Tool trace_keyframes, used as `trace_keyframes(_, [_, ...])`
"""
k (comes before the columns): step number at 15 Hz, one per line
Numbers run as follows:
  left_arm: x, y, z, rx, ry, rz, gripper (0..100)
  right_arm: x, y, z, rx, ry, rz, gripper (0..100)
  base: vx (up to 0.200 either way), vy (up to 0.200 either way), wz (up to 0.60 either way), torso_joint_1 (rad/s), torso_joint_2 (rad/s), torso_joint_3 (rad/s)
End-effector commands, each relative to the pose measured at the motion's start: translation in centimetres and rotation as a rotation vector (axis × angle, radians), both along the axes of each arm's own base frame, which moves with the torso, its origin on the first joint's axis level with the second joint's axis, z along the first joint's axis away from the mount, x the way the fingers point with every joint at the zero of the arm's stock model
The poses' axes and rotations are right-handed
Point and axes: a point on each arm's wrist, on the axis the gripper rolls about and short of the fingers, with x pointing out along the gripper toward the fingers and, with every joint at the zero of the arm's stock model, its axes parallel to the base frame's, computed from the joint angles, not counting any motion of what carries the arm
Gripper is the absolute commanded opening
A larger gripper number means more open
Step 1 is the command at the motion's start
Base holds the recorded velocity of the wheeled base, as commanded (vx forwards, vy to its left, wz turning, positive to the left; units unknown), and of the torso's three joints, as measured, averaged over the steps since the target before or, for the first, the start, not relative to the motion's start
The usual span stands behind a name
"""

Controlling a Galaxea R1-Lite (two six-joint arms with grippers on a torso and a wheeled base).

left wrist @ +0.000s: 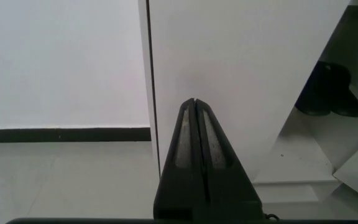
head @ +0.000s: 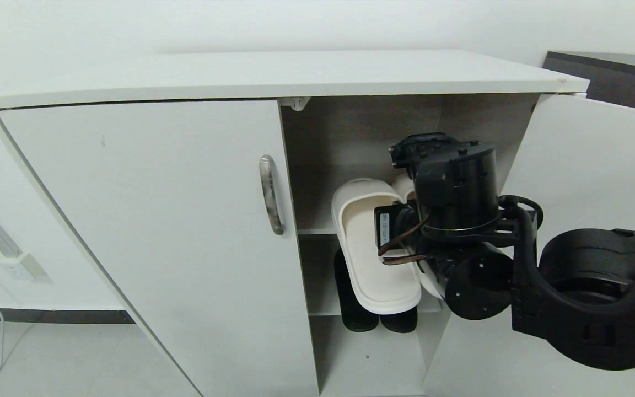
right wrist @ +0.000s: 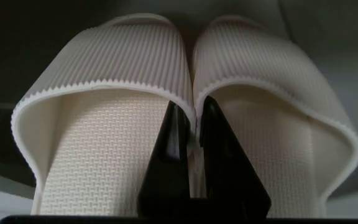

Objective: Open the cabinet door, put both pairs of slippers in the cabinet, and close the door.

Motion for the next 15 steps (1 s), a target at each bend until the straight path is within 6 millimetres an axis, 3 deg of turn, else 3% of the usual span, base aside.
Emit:
trace_keyframes(1, [0.0,0.0,0.0,-0.001,0.001,0.001,0,0.2,0.0,0.2,0.007,-0.001,0.008,0,0.000,0.000,0.00,0.000,0.00,0.000])
trace_keyframes(15, [0.0,0.0,0.0,-0.003,0.000,0.013,0,9.5,1.3,1.2,0.018,-0.009,-0.110,0,0.000,0.000,0.00,0.000,0.00,0.000])
